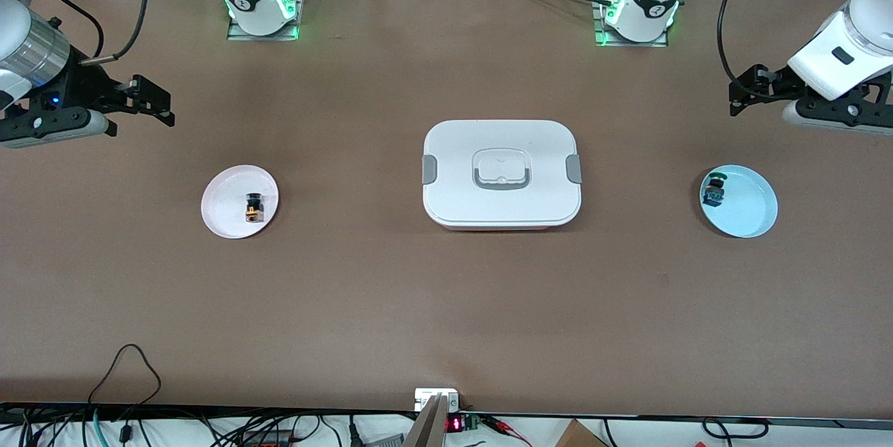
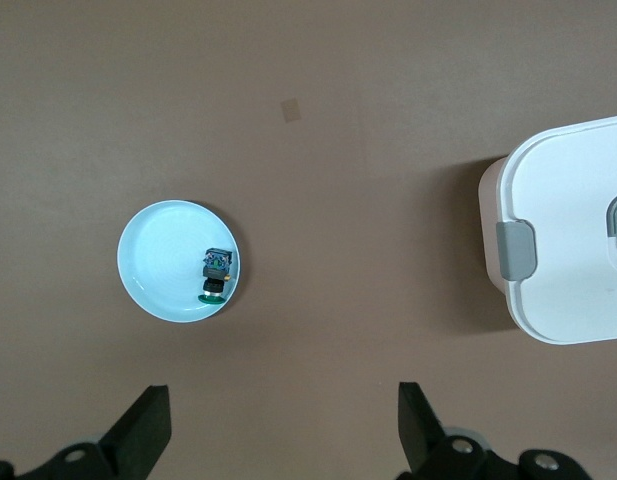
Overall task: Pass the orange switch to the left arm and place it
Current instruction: 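Move the right gripper toward the pink dish with the orange switch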
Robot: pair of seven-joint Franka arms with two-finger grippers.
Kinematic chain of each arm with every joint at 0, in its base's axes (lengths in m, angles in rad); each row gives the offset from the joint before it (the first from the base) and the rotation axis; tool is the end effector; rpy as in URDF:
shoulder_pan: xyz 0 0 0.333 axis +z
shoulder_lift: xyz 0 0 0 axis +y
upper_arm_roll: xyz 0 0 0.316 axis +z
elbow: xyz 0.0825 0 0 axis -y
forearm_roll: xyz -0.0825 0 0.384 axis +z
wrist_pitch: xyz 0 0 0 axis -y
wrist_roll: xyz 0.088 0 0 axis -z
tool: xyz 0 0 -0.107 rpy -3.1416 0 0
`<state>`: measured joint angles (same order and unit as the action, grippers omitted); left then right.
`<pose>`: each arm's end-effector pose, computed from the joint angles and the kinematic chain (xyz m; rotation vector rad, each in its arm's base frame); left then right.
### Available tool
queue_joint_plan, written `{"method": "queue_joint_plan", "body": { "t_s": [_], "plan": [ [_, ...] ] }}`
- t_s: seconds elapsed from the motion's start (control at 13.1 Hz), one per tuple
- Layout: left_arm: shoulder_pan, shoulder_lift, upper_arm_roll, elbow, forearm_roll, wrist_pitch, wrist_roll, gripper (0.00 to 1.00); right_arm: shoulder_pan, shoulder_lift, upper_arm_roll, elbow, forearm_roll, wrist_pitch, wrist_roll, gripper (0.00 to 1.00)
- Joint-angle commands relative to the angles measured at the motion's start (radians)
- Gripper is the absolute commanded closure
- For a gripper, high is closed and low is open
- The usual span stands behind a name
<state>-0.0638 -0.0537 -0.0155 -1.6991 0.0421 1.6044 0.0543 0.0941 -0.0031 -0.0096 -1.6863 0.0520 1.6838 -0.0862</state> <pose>0.5367 -0.0385 0.5962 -3.0904 0.2102 0.0627 0.5580 0.0523 0.5813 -3.0794 -0.2544 -0.0010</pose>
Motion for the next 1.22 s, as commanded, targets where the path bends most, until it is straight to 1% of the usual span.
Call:
{"method": "queue_joint_plan", "body": {
  "t_s": [0.0,0.31,0.46,0.53,0.61,0.84,0.92,0.99,1.15],
  "plan": [
    [-0.014,0.012,0.011,0.027,0.013,-0.011,0.004,0.00,-0.002,0.009,0.002,0.024,-0.014,-0.033,-0.009,0.00],
    [-0.014,0.012,0.011,0.027,0.013,-0.011,0.004,0.00,-0.004,0.012,0.002,0.034,-0.020,-0.021,-0.041,0.00],
    [-0.014,0.012,0.011,0.027,0.013,-0.011,0.004,0.00,-0.001,0.009,0.003,0.030,-0.032,-0.039,-0.081,0.00],
    [-0.014,0.012,0.011,0.027,0.013,-0.011,0.004,0.00,-0.002,0.012,0.002,0.028,-0.023,-0.068,-0.105,0.00],
    [-0.014,0.012,0.011,0.027,0.013,-0.011,0.004,0.00,-0.004,0.012,0.002,0.028,-0.018,-0.069,-0.148,0.00],
    [-0.014,0.014,0.011,0.027,0.013,-0.011,0.006,0.00,-0.004,0.025,0.002,0.022,-0.018,-0.062,-0.352,0.00],
    [-0.014,0.014,0.011,0.027,0.013,-0.011,0.006,0.00,-0.002,0.029,0.002,0.023,-0.020,-0.062,-0.445,0.00],
    [-0.014,0.014,0.011,0.027,0.013,-0.011,0.006,0.00,-0.004,0.040,0.002,0.025,-0.018,-0.062,-0.610,0.00],
    [-0.014,0.014,0.012,0.027,0.013,-0.011,0.006,0.00,-0.004,0.040,0.002,0.030,-0.030,-0.062,-0.798,0.00]
  ]
}}
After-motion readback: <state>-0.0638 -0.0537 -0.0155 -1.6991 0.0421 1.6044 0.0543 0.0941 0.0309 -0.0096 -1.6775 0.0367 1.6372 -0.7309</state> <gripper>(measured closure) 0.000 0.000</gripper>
